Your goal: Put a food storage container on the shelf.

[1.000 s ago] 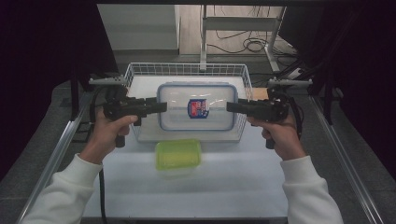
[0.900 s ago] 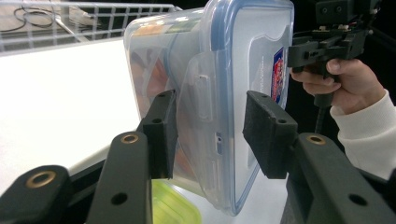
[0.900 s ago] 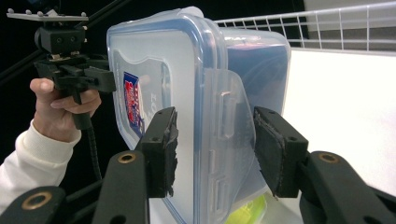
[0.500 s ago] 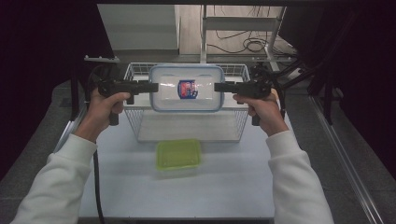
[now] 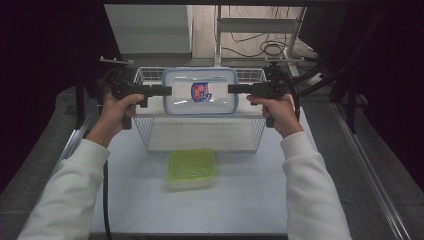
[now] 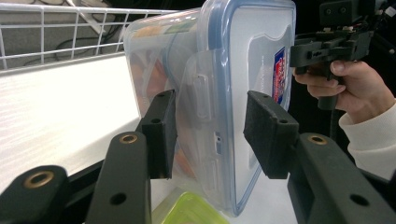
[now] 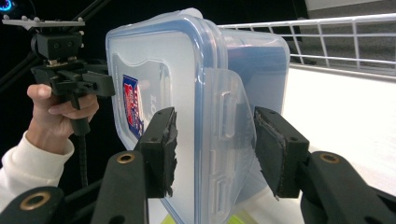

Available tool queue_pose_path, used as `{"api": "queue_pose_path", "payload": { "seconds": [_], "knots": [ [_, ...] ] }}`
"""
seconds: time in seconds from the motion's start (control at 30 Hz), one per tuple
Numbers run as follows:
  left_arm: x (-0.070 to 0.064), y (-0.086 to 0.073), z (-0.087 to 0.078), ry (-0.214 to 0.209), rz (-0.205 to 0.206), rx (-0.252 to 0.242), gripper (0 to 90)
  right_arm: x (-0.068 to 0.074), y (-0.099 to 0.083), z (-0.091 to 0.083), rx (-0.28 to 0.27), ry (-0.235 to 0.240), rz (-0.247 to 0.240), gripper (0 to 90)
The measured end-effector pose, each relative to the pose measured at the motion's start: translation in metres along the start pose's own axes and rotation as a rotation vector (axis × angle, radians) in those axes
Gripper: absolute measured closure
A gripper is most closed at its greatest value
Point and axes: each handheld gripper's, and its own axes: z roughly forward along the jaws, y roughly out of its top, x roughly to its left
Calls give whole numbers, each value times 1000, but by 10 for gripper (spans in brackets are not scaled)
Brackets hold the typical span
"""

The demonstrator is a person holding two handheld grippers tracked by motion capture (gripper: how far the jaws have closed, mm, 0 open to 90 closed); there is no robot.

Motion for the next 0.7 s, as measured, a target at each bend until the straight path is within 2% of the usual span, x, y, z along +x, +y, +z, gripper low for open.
{"api": "queue_pose_path", "payload": {
  "seconds": [0.13,0.27,0.3,0.37,0.4,0.43,0.47,0.5,0.53,0.57,0.6,0.63,0.67,0.7],
  "knots": [
    [6,5,4,1,-34,1,543,-6,4,3,0,-1,35,494],
    [10,6,10,22,-81,-23,516,-8,10,8,2,-34,74,477],
    [10,6,10,22,-81,-23,506,-8,10,8,2,-34,74,477],
    [15,8,14,27,-116,-37,494,-11,14,11,8,-47,111,472],
    [15,8,14,27,-116,-37,487,-11,14,11,8,-47,111,472],
    [18,8,17,22,-135,-40,483,-14,14,13,-2,-60,147,467],
    [18,8,17,22,-135,-40,478,-14,14,13,-2,-60,147,467],
    [20,8,19,21,-145,-47,478,-14,15,14,-11,-76,148,463],
    [21,8,20,32,-148,-51,456,-12,15,16,-30,-115,153,436],
    [22,8,24,89,-146,-54,430,-10,14,17,-26,-147,152,414],
    [22,8,24,89,-146,-54,393,-8,13,20,-11,-183,143,417],
    [23,8,27,118,-146,-45,331,-6,12,21,2,-223,131,406],
    [24,8,29,131,-152,-45,298,-5,11,21,-13,-222,136,403],
    [23,7,29,128,-141,-47,305,-4,10,20,-39,-217,147,393]
  ]
}}
